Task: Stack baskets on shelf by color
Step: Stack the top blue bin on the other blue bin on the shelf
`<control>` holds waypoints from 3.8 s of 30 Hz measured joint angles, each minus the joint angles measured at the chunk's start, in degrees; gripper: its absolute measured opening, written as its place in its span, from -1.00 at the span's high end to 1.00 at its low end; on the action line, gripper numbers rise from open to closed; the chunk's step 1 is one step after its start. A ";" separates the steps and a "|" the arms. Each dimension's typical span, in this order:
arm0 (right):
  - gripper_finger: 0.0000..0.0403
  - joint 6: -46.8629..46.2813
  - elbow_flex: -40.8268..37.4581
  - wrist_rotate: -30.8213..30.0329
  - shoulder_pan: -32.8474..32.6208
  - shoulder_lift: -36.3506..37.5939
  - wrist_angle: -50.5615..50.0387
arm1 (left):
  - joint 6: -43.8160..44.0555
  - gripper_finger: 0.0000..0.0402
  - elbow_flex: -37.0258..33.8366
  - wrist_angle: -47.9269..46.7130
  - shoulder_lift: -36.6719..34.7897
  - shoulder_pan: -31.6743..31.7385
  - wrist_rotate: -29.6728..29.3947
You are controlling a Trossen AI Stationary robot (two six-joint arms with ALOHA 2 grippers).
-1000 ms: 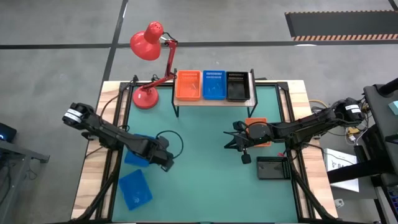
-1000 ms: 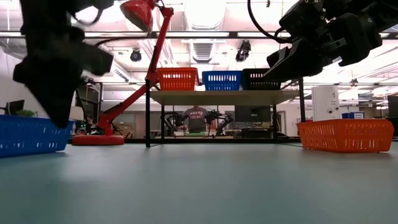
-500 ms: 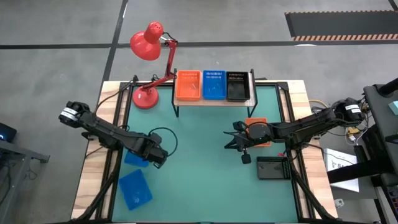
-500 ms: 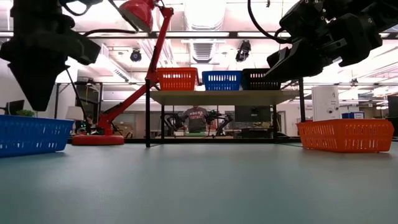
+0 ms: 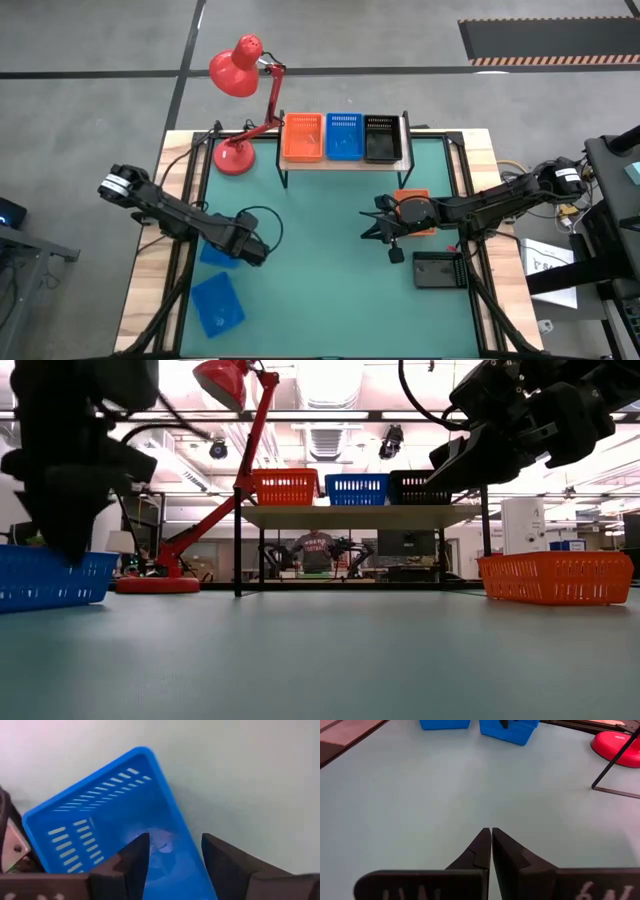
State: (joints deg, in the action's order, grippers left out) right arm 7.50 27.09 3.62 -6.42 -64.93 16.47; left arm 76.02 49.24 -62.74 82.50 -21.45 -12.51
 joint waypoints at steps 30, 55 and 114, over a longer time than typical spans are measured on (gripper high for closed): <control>0.36 5.26 10.18 5.64 -5.20 -2.54 2.13 | -58.56 1.00 7.33 38.04 1.37 -7.52 -0.39; 0.03 15.04 44.66 22.15 -1.38 -34.88 -17.62 | -68.35 1.00 6.61 41.69 1.42 -7.61 0.03; 0.96 11.48 48.63 2.01 -8.67 -23.90 -43.01 | -96.00 0.57 -8.49 66.63 -22.33 -7.43 -19.52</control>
State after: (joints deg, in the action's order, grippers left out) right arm 18.98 75.72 5.63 -15.08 -88.82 -26.55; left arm -19.99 40.75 3.89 60.17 -28.88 -32.03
